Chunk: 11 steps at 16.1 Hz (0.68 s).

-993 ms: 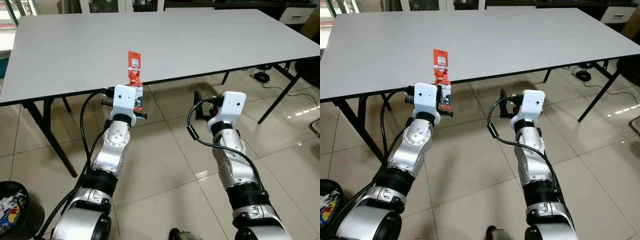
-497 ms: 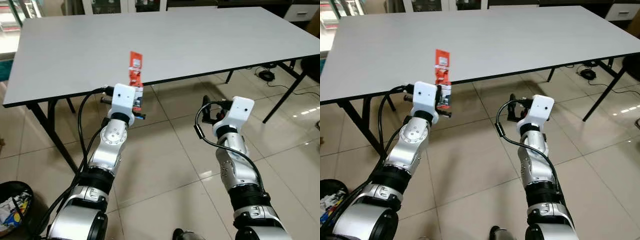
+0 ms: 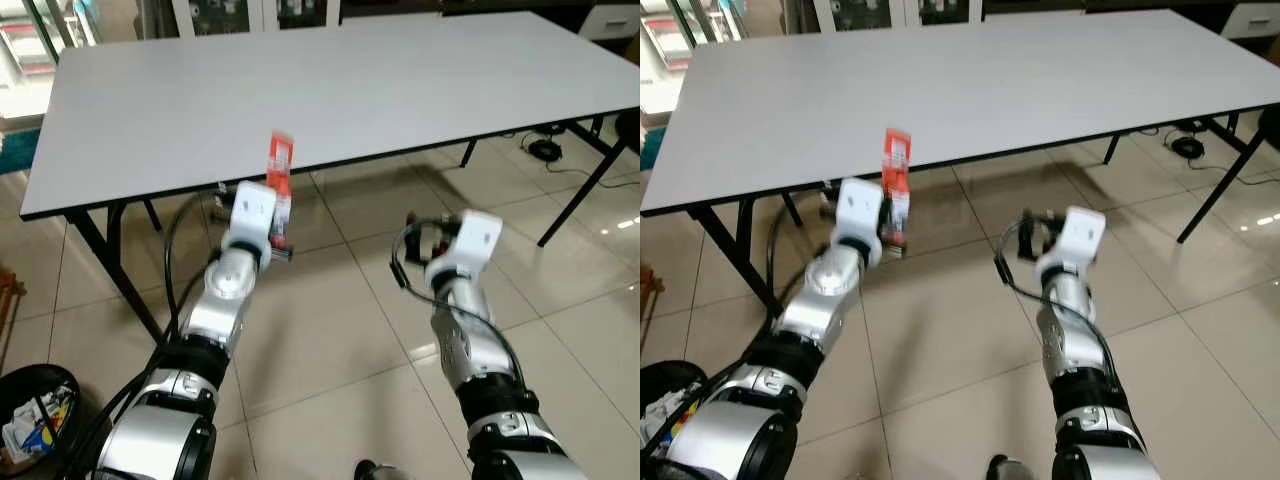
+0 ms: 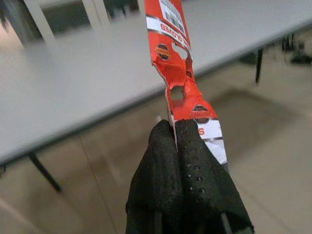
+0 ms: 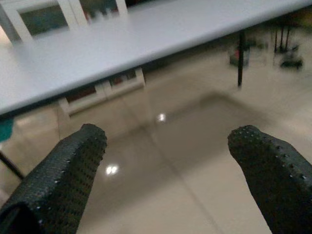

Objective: Picking trash to rubbish bin

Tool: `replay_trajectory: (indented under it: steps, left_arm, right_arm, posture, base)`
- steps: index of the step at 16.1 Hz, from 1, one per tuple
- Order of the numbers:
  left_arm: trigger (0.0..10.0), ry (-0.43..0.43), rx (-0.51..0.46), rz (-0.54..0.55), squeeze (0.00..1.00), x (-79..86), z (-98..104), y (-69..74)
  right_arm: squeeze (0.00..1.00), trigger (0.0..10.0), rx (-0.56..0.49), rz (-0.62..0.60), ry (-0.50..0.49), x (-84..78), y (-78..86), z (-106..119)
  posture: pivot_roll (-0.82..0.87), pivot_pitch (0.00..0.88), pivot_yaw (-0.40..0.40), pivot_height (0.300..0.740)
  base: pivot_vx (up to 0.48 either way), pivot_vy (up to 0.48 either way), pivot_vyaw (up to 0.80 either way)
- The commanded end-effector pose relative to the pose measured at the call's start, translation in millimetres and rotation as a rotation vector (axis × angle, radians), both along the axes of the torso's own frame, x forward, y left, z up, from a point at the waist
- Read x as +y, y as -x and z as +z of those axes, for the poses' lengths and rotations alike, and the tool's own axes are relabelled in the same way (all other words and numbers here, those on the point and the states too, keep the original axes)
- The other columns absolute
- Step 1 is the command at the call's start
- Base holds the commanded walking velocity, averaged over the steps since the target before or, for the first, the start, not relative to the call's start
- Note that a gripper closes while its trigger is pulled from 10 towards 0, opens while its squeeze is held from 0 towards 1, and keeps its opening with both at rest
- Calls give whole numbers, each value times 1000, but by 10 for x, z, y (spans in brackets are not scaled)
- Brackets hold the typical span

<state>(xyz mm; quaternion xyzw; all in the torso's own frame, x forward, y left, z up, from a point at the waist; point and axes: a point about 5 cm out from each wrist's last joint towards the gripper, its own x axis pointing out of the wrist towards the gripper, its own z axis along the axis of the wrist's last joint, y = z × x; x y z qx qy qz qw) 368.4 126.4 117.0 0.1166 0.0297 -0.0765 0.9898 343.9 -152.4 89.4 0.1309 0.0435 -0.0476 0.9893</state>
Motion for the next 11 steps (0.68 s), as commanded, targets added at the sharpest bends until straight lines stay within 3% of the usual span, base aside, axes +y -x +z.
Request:
replay_trajectory:
  steps: [1,2,3,4,7,9,11]
  left_arm:
    - [10000,-19,84,-10,0,43,-189,57]
    - [10000,-32,189,-15,0,98,-433,159]
    - [10000,-42,226,-7,0,128,-523,204]
    - [10000,-58,347,23,0,221,-787,355]
    - [10000,-93,568,96,0,425,-1259,745]
    - [10000,-84,666,165,0,575,-1476,997]
    - [10000,-22,728,262,0,701,-1610,1190]
  right_arm:
    - [0,10000,79,1,-8,-42,53,-169]
    - [0,10000,172,25,0,-48,136,-375]
    - [0,10000,212,36,6,-47,178,-461]
    - [0,10000,335,75,17,-35,331,-721]
    - [0,10000,564,126,29,-25,714,-1164]
    - [0,10000,657,138,18,-43,928,-1347]
    - [0,10000,735,123,-2,-113,1132,-1492]
  posture:
    - [-50,47,-17,740]
    - [-55,47,-19,740]
    - [-58,48,-21,740]
    - [-59,43,-25,740]
    - [-56,38,-36,740]
    - [-56,36,-40,740]
    - [-55,27,-51,740]
  base:
    - [0,0,0]
    - [0,0,0]
    - [0,0,0]
    - [0,0,0]
    - [0,0,0]
    - [0,0,0]
    - [0,0,0]
